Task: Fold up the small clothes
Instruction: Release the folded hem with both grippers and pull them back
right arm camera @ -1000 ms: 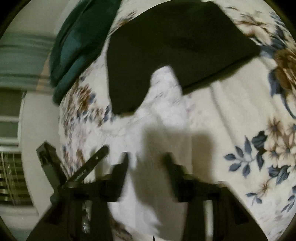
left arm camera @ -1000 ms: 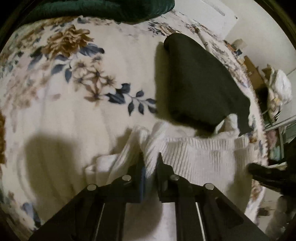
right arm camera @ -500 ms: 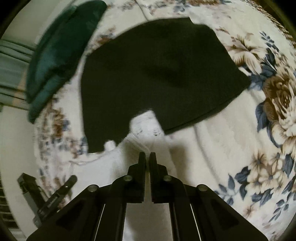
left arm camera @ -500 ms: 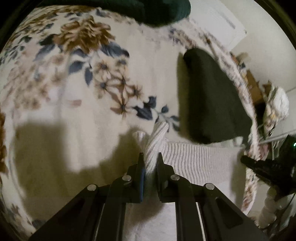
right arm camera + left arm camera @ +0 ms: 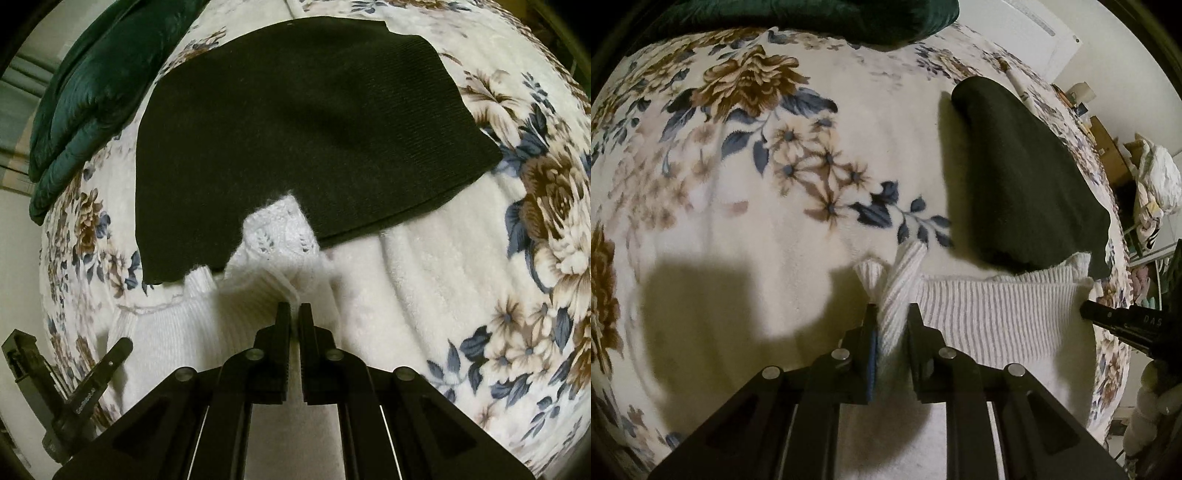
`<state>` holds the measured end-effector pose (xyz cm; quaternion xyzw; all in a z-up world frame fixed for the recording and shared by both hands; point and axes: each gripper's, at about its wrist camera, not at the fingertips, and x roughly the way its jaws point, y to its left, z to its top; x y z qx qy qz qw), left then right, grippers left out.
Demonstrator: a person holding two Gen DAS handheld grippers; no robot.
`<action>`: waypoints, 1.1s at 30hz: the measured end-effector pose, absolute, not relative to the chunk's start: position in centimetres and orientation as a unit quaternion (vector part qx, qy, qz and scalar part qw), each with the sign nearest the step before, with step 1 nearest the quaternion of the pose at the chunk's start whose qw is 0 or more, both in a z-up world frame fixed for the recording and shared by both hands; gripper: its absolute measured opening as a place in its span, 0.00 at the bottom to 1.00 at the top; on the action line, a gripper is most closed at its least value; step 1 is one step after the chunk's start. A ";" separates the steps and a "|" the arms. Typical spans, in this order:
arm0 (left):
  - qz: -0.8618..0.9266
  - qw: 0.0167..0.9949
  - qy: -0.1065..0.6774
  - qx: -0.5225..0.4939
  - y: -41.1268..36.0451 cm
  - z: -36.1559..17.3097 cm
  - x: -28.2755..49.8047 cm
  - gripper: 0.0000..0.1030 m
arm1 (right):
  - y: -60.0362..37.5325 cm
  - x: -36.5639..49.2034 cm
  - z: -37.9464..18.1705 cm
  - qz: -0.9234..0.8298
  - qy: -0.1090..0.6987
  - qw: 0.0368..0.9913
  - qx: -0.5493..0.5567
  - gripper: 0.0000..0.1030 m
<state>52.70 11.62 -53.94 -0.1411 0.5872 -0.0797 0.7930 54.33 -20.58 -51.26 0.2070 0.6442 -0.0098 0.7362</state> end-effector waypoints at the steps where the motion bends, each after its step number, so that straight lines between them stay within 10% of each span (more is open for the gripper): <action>1: -0.078 0.794 0.587 -0.139 11.6 -53.9 52.7 0.14 | -20.5 54.4 -51.2 -0.009 0.644 0.737 0.206 0.05; 7: -0.063 0.801 0.580 -0.134 11.4 -52.6 52.2 0.15 | -20.5 54.2 -50.7 0.002 0.645 0.735 0.209 0.05; 10: -0.053 0.816 0.563 -0.121 11.6 -50.9 51.6 0.21 | -20.8 53.8 -49.9 0.020 0.651 0.726 0.221 0.23; 12: -0.051 0.829 0.544 -0.115 12.0 -49.6 51.1 0.45 | -21.6 53.1 -49.1 0.028 0.646 0.726 0.235 0.48; 15: -0.047 0.836 0.535 -0.112 12.9 -48.3 50.1 0.90 | -22.5 51.4 -48.0 0.042 0.642 0.725 0.246 0.54; 33: -0.041 0.687 0.593 -0.417 14.6 -55.6 29.0 0.91 | -27.8 46.7 -51.7 0.164 0.676 0.655 0.295 0.83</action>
